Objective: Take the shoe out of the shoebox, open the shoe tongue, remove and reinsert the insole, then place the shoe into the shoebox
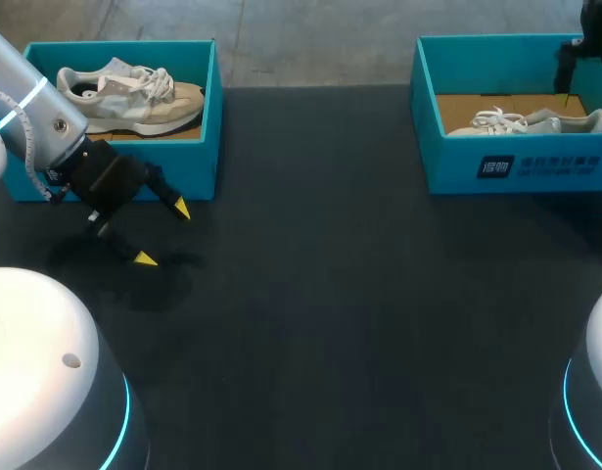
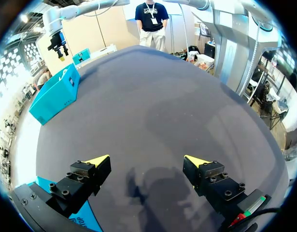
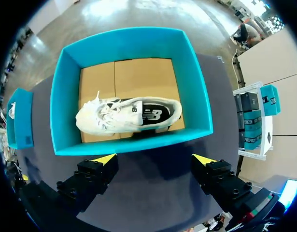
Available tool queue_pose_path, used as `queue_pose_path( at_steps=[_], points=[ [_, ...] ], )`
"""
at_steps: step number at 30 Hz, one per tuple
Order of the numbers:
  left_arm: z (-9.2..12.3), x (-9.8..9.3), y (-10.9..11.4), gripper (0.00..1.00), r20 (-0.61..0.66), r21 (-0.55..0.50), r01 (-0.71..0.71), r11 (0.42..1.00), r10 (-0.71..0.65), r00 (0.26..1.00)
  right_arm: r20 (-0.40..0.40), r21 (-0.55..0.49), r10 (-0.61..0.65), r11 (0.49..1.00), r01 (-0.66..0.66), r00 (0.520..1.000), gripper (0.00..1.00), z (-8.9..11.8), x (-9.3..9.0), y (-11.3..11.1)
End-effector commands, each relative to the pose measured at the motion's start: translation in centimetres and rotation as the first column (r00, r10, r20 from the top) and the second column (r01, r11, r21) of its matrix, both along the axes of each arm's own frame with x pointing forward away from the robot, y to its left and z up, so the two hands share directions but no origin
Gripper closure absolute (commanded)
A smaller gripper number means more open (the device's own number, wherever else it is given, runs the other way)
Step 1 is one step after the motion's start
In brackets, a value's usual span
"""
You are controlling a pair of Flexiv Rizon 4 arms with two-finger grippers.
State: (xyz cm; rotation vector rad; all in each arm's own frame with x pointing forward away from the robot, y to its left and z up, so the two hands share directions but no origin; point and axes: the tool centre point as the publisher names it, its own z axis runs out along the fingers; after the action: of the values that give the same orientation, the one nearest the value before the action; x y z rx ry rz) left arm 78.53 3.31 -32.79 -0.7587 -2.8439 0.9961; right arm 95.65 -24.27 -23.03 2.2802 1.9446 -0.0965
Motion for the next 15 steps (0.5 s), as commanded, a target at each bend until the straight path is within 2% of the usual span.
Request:
queue_pose_path(
  at_steps=[1,10,15],
  points=[
    [0.0,0.1,0.0,0.0,-0.002,0.004,0.002,1.0,-0.002,1.0,0.019,0.0,-0.005,1.0,0.005,1.0,0.0,0.1,-1.5,0.2],
    [0.0,0.1,0.0,0.0,-0.002,0.004,0.002,1.0,-0.002,1.0,0.014,0.006,-0.018,1.0,0.018,1.0,0.0,0.5,-3.4,0.9],
    [0.0,0.1,0.0,0.0,-0.002,0.004,0.002,1.0,-0.002,1.0,0.014,0.006,-0.018,1.0,0.018,1.0,0.0,0.5,-3.4,0.9]
  ],
)
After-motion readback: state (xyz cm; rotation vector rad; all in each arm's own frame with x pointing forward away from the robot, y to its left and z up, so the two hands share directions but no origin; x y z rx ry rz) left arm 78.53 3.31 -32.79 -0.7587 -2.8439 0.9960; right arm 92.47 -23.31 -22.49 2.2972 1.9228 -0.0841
